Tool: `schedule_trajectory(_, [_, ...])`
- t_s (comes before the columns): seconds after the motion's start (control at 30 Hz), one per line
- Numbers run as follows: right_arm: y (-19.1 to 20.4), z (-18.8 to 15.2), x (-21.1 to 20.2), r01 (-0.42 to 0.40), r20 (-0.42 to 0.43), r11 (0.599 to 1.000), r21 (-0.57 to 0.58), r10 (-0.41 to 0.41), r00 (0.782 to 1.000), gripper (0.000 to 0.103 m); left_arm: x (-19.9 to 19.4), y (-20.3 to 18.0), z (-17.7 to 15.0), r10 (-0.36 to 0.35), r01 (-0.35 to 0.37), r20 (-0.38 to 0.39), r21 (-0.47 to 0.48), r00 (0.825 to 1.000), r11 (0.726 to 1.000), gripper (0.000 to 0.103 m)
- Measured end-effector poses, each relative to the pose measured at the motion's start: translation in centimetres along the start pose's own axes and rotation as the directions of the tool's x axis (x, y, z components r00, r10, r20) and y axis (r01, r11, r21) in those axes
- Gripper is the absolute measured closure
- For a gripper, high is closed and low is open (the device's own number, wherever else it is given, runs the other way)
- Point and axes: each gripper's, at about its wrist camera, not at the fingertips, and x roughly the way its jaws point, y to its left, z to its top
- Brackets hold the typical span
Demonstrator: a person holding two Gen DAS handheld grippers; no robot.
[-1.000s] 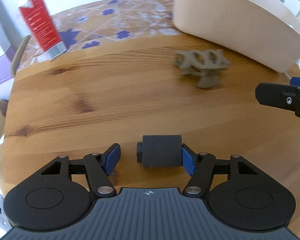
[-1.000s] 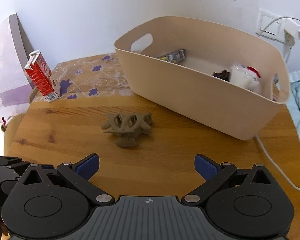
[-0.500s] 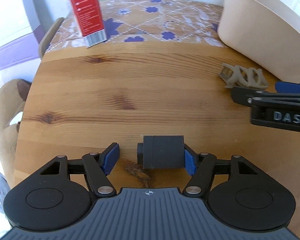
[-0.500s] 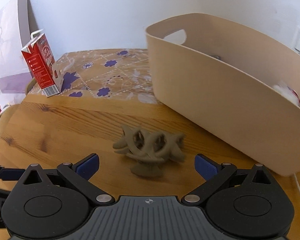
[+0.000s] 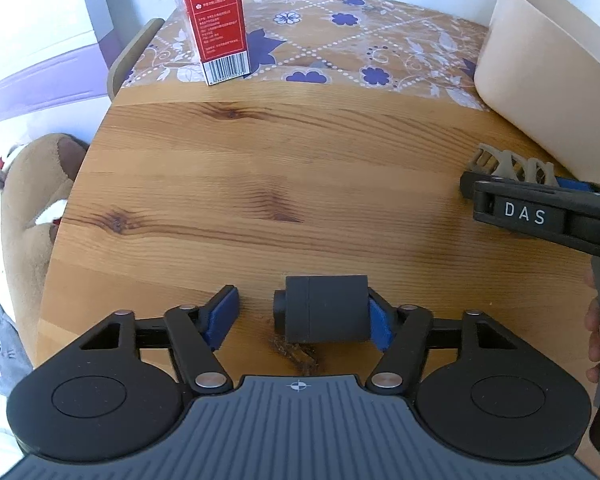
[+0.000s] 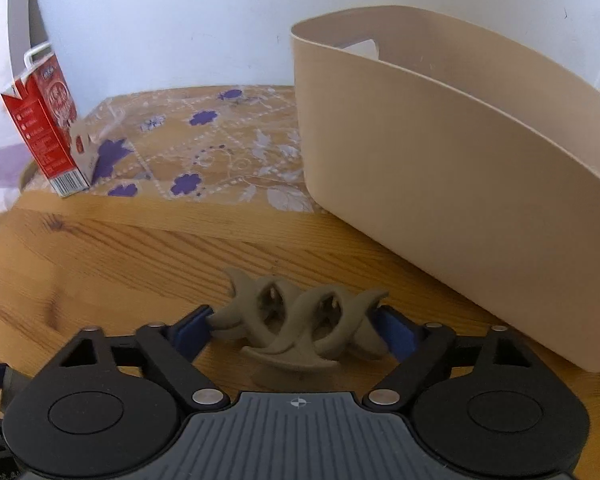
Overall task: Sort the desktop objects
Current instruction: 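Grasp the black square object with the left gripper while the right grasps the grey claw clip, then lift the black object and grey claw clip with both grippers and carry them over the basket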
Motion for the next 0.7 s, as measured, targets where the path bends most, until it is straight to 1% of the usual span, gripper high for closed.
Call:
schedule_trajectory(0.03, [0.0,0.0,0.0,-0.002,0.001,1.000,0.001,0.002,1.000,0.018,-0.1,-0.1,0.0,-0.002,0.002,0.006,0.002,1.000,1.000,0.049])
schedule_trajectory(0.07, [0.0,-0.1,-0.1,-0.002,0.001,1.000,0.002,0.002,1.000,0.018,-0.2,-0.2,0.0,-0.004,0.004,0.012,0.008,1.000,1.000,0.058])
schedule_trajectory(0.23, [-1.2,-0.6,-0.9,-0.009,0.002,0.998,0.065,0.008,1.000,0.018,-0.2,-0.1,0.0,-0.011,0.011,0.010,0.014,1.000,1.000,0.058])
schedule_trajectory(0.4, [-2.1,-0.9,-2.9,-0.021,0.025,0.997,0.068,0.019,1.000,0.018,-0.6,0.5,-0.2,-0.043,0.043,0.003,-0.014,0.999,0.999,0.058])
schedule_trajectory(0.57, [-2.7,-0.9,-5.4,-0.036,0.035,0.998,0.055,0.034,0.999,0.018,-1.5,0.7,-0.1,-0.062,0.061,0.013,0.009,0.998,0.998,0.058])
schedule_trajectory(0.7, [-3.2,-0.9,-7.6,-0.035,0.047,0.997,0.065,0.032,0.998,0.018,-2.7,0.4,0.6,-0.075,0.074,0.040,0.047,0.996,0.996,0.058])
